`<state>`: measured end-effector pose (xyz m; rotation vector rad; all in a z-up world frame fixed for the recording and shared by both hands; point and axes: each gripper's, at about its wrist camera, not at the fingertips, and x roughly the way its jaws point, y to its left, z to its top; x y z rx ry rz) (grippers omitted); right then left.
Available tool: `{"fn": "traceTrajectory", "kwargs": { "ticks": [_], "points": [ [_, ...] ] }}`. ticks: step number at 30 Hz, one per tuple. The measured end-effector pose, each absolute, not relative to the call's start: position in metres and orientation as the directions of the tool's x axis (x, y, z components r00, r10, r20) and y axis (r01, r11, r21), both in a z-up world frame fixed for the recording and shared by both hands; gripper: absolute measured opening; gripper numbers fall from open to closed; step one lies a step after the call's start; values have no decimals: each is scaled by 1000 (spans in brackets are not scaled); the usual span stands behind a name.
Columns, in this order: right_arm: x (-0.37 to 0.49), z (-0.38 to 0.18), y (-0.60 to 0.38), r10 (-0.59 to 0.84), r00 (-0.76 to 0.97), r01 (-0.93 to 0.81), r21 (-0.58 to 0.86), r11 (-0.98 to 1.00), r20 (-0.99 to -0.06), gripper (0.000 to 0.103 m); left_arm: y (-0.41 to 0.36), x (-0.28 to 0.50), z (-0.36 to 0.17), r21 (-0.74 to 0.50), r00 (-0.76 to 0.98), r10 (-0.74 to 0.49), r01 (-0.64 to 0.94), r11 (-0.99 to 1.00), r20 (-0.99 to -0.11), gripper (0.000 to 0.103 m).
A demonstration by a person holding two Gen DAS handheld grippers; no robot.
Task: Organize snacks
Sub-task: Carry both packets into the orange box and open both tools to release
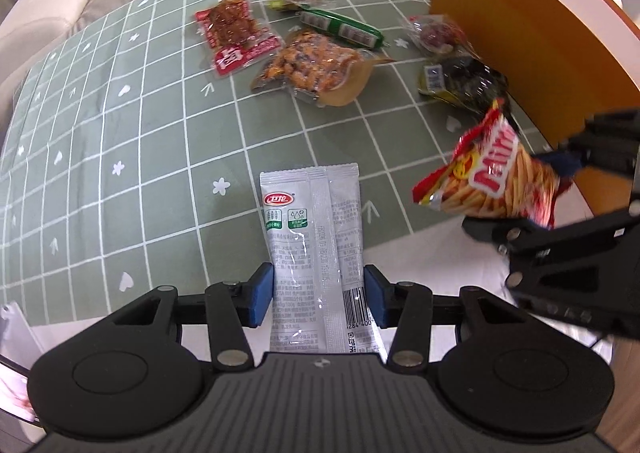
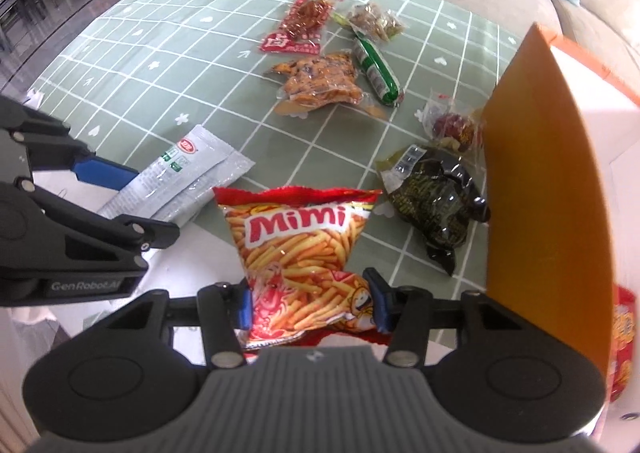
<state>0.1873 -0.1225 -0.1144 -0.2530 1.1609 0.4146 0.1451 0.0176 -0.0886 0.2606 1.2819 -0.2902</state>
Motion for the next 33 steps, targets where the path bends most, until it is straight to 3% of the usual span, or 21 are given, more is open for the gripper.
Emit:
{"fn": "traceTrajectory", "kwargs": {
  "ticks": [9,18,33],
  "points": [
    [181,-75,-142,194,310,-525,2,851,-931,50,4,145,-42,24,222,-94,476,879,-970,54],
    [185,-23,-181,203,319,-539,-1,842,-926,50,-49,152,22,117,263,-79,652,749,-961,54],
    [206,21,-271,40,374,-475,-154,867,-926,50,-186,179,55,229,336,-114,818,527,-935,54]
  ]
}}
